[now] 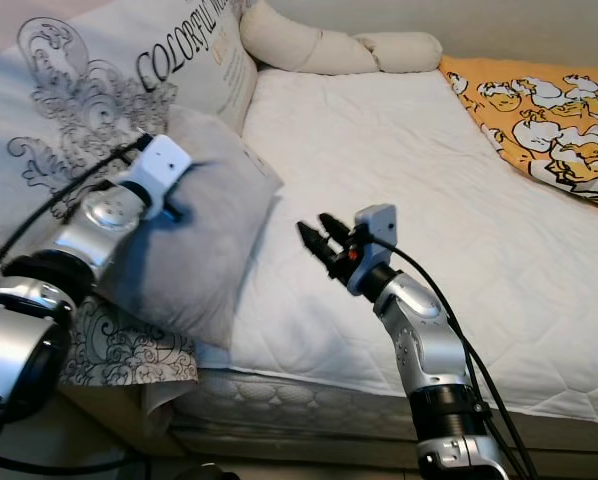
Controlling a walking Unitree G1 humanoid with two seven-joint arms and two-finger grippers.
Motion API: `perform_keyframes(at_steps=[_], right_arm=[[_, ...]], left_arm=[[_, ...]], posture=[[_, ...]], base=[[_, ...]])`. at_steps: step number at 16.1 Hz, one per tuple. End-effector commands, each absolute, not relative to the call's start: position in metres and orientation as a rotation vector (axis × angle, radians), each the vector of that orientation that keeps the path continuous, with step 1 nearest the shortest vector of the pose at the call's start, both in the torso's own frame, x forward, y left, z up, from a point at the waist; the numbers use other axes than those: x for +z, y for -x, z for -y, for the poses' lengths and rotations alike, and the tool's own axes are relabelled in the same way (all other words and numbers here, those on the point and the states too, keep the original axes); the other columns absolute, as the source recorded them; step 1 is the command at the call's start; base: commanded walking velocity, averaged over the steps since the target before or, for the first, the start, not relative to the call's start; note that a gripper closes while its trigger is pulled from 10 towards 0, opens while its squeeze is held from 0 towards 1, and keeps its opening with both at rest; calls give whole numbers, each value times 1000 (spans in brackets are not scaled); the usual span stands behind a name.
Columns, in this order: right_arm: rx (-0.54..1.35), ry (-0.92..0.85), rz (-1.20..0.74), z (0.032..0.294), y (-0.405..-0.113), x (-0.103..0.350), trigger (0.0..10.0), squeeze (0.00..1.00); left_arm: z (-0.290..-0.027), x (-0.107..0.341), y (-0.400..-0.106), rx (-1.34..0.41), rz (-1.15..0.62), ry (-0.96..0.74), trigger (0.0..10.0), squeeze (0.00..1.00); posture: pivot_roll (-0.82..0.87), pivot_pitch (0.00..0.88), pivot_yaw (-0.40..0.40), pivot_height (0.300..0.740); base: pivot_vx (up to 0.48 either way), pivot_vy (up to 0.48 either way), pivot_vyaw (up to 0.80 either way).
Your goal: Clean up the room
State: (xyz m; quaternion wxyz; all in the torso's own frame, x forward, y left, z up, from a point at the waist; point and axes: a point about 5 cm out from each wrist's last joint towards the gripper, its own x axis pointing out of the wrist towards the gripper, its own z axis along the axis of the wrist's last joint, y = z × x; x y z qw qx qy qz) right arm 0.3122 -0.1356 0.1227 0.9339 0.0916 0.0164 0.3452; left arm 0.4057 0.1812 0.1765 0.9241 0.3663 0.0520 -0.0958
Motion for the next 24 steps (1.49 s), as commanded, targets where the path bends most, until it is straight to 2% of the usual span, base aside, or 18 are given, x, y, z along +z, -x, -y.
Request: perform_keyframes(at_steps=[1, 4, 6, 10, 12, 14, 16, 18, 21, 24], right_arm=[[757, -178, -35, 134, -309, 127, 10000, 1000], [754, -141, -85, 136, -308, 121, 10000, 1000], [737, -180, -118, 138, -307, 117, 10000, 1000], [684, -197, -163, 144, -309, 113, 10000, 1000], [652, -195, -123, 146, -313, 115, 10000, 1000], [607, -139, -71, 145, -318, 119, 10000, 1000], [563, -120, -64, 145, -319, 115, 10000, 1000], [414, -170, 2, 151, -327, 120, 10000, 1000], [269, -153, 47, 157, -333, 122, 10000, 1000], [199, -176, 51, 162, -334, 118, 10000, 1000]], left_arm=[[-185, 189, -409, -158, -67, -816, 10000, 0], [-190, 181, -407, -136, -103, -793, 10000, 0], [-192, 181, -407, -96, -80, -712, 10000, 1000], [-183, 185, -407, -126, -28, -593, 10000, 1000], [-176, 190, -408, -173, 18, -323, 10000, 1000], [-164, 191, -406, -253, 61, -177, 10000, 1000], [-149, 186, -399, -331, 123, -169, 10000, 1000], [-141, 177, -389, -341, 162, -104, 10000, 1000], [-147, 162, -377, -286, 147, -38, 10000, 1000], [-155, 138, -359, -295, 83, -109, 10000, 1000]], posture=[[-56, 0, 52, 740], [-58, 0, 50, 740], [-57, 0, 47, 740], [-56, 0, 47, 740], [-56, 0, 51, 740], [-47, 0, 45, 740], [-45, 0, 44, 740], [-38, 0, 38, 740], [-23, 0, 33, 740], [-15, 0, 23, 740]], base=[[0, 0, 0], [0, 0, 0], [0, 0, 0], [0, 0, 0], [0, 0, 0], [0, 0, 0], [0, 0, 0], [0, -347, 0], [0, -391, 0], [0, -396, 0]])
